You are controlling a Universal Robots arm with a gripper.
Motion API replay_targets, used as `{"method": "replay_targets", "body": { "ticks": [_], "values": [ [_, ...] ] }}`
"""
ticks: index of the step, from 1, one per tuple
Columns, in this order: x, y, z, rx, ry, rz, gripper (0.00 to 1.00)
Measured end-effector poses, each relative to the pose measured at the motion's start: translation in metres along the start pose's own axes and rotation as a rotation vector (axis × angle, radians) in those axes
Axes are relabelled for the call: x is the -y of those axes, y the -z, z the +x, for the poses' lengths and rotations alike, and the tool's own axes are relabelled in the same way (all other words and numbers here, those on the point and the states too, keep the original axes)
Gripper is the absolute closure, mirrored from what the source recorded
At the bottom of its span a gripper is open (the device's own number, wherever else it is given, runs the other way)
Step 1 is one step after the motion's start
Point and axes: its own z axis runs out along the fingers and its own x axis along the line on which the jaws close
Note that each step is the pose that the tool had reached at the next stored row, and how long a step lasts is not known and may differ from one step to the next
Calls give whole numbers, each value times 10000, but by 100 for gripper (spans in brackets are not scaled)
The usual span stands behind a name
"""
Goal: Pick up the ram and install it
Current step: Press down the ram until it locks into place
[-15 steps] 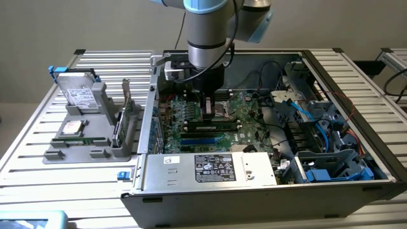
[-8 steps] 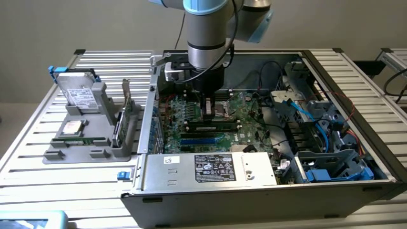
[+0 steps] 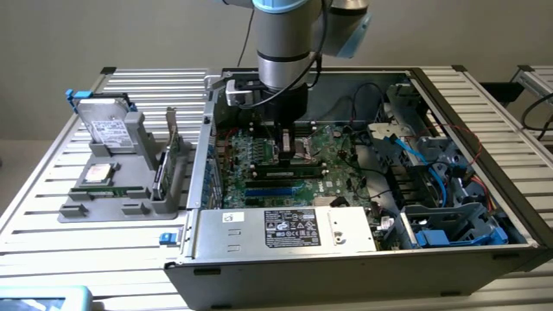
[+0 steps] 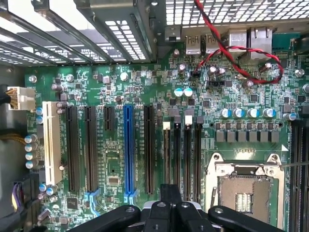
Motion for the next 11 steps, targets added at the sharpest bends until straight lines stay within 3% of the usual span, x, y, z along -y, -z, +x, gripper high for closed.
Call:
{"method": "replay_targets", "body": {
  "ticks": [6, 9, 11],
  "values": [
    [129, 49, 1, 1, 0, -5, 89],
    [185, 60, 0, 0, 3, -45, 89],
    [213, 62, 0, -1, 8, -104, 89]
  ]
}}
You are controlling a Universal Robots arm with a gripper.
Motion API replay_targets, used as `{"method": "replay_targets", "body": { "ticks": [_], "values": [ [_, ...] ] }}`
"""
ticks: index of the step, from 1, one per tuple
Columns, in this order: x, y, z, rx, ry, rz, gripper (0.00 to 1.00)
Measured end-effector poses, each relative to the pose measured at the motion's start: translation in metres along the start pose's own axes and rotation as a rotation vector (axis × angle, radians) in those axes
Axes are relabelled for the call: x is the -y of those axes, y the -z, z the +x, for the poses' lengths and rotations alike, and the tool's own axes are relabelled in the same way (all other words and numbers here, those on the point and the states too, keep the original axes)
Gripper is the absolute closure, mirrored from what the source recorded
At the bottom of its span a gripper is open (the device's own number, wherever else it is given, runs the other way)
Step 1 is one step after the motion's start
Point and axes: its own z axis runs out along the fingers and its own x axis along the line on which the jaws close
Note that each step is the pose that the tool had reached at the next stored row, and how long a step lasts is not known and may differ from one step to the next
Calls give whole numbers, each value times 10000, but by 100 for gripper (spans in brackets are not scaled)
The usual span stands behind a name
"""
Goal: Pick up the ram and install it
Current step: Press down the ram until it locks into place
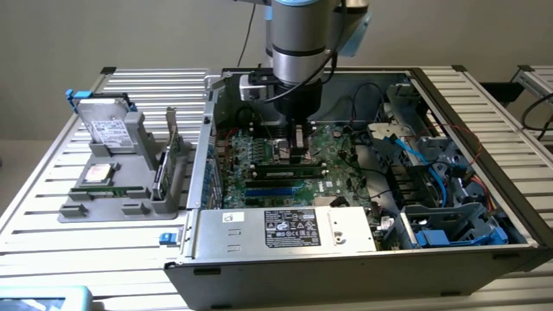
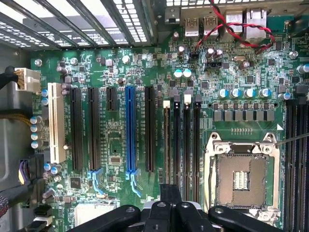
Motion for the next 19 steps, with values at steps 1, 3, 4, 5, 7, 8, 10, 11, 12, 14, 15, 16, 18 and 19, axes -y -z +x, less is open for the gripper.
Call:
{"method": "replay_targets", "body": {
  "ticks": [1, 3, 4, 5, 7, 8, 10, 11, 12, 14, 15, 16, 18, 19],
  "values": [
    [10, 0, 0, -2, 4, -54, 89],
    [18, 1, 0, -8, 13, -163, 89],
    [19, 1, 0, -10, 14, -181, 89],
    [20, 1, 0, -9, 16, -201, 89],
    [22, 0, -1, -8, 19, -237, 89],
    [22, 0, -1, -9, 20, -257, 89],
    [24, 0, -1, -9, 23, -294, 89],
    [24, 0, -1, -10, 24, -304, 89],
    [24, -1, -1, -9, 23, -304, 89],
    [24, 0, -1, -11, -35, -310, 89],
    [24, -1, -1, -14, -147, -318, 89],
    [24, -1, -1, -17, -280, -329, 89],
    [24, -1, -1, -24, -583, -353, 89],
    [24, -1, -1, -29, -744, -366, 89]
  ]
}}
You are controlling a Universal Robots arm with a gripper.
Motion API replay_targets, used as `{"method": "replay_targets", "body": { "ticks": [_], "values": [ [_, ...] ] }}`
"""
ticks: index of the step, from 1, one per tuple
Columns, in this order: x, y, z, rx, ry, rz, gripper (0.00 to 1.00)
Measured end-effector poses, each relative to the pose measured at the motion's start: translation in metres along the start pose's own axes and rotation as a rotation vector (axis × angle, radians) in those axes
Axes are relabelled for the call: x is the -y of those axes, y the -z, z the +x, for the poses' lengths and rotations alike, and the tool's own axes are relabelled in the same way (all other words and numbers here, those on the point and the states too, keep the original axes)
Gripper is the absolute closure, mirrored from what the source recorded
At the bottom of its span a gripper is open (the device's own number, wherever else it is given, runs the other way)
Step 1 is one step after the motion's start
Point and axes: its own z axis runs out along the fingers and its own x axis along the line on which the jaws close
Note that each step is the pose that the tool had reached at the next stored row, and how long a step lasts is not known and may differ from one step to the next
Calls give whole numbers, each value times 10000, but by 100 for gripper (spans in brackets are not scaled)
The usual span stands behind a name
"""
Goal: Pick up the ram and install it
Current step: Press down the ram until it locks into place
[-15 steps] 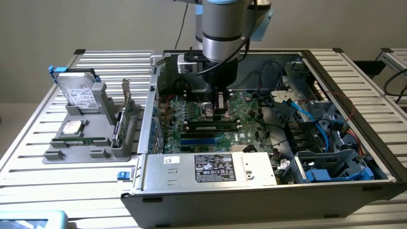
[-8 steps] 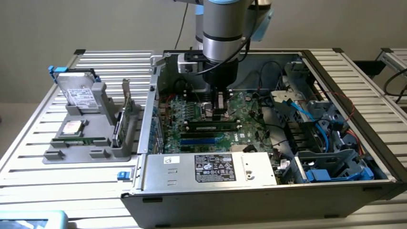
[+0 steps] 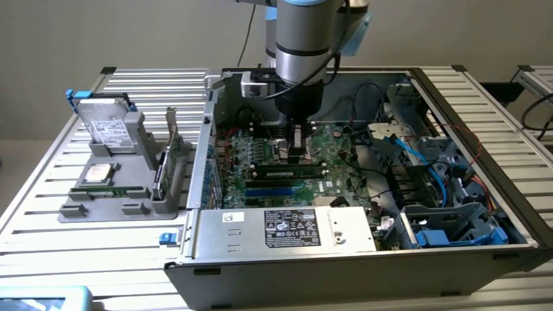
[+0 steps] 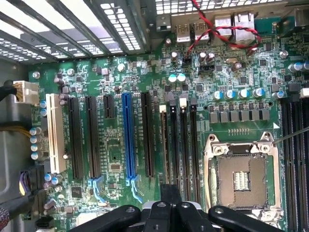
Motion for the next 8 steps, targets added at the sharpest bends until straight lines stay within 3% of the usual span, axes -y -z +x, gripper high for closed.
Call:
{"method": "replay_targets", "body": {
  "ticks": [8],
  "values": [
    [0, -3, 0, -12, -1303, -105, 89]
  ]
}}
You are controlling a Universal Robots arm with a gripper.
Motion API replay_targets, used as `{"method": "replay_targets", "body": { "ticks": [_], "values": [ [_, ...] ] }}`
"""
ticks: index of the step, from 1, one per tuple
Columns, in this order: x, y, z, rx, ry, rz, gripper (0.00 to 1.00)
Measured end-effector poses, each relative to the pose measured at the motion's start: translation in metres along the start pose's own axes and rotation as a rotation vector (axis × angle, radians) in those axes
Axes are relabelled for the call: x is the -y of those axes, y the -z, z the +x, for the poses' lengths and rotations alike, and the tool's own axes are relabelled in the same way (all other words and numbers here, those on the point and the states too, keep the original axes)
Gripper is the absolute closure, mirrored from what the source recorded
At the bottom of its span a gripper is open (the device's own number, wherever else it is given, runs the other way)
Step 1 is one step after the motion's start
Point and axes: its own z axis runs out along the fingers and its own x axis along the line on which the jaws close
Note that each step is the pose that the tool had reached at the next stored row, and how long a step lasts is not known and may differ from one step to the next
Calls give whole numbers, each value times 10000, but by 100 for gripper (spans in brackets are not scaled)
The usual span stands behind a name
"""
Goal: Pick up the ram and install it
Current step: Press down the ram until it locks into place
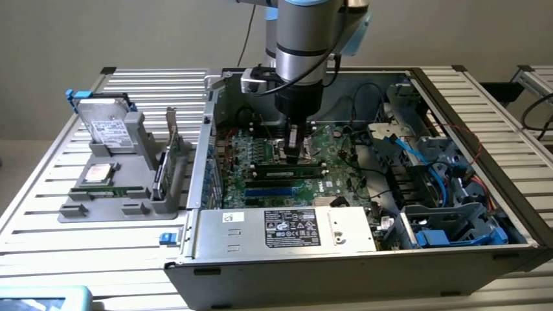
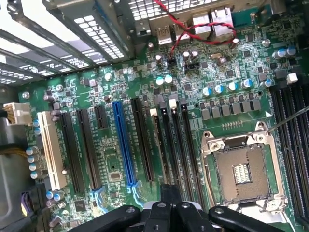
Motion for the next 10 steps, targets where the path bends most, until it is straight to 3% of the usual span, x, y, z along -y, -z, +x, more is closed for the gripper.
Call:
{"method": "replay_targets", "body": {
  "ticks": [5, 10],
  "values": [
    [0, -2, -1, 7, -607, -4, 89],
    [0, -2, 0, 0, -1280, -49, 89]
  ]
}}
